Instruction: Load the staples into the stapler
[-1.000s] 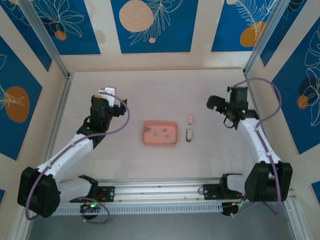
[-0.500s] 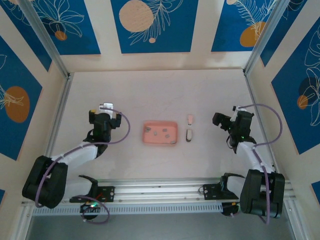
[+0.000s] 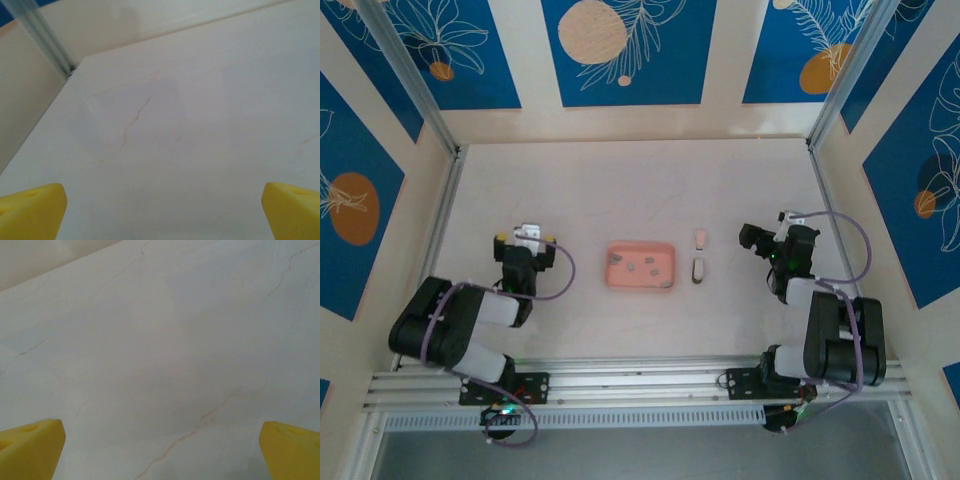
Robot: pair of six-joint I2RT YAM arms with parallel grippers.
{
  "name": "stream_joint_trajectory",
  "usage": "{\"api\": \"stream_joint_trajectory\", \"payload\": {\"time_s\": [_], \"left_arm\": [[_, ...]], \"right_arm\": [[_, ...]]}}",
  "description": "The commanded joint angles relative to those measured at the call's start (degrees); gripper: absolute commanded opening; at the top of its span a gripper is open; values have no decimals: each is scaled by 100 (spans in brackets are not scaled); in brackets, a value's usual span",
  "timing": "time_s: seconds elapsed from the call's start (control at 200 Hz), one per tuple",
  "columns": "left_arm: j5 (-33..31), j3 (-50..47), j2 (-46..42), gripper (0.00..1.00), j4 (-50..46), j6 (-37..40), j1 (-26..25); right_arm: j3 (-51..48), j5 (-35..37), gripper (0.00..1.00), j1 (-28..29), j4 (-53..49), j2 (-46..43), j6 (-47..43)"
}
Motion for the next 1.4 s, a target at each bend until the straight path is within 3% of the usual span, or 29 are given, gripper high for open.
{"api": "stream_joint_trajectory", "payload": {"time_s": [0.0, 0.08, 0.155, 0.235, 0.29, 1.391], "left_arm": [[609, -212, 135, 100, 1187, -40, 150], [644, -103, 779, 100, 1863, 109, 172], [833, 295, 193, 100, 110, -278, 387], [1103, 838, 285, 100, -725, -693, 799], [1179, 720, 262, 100, -510, -727, 852], [1297, 745, 262, 100, -573, -637, 840]], "right_arm": [[346, -47, 100, 242, 459, 316, -77], [444, 35, 100, 491, 429, 406, -359], [388, 53, 99, 718, 661, 535, -638], [128, 70, 100, 934, 1583, 974, -913], [210, 105, 100, 959, 1198, 866, -929], [204, 115, 99, 963, 1306, 924, -932]]}}
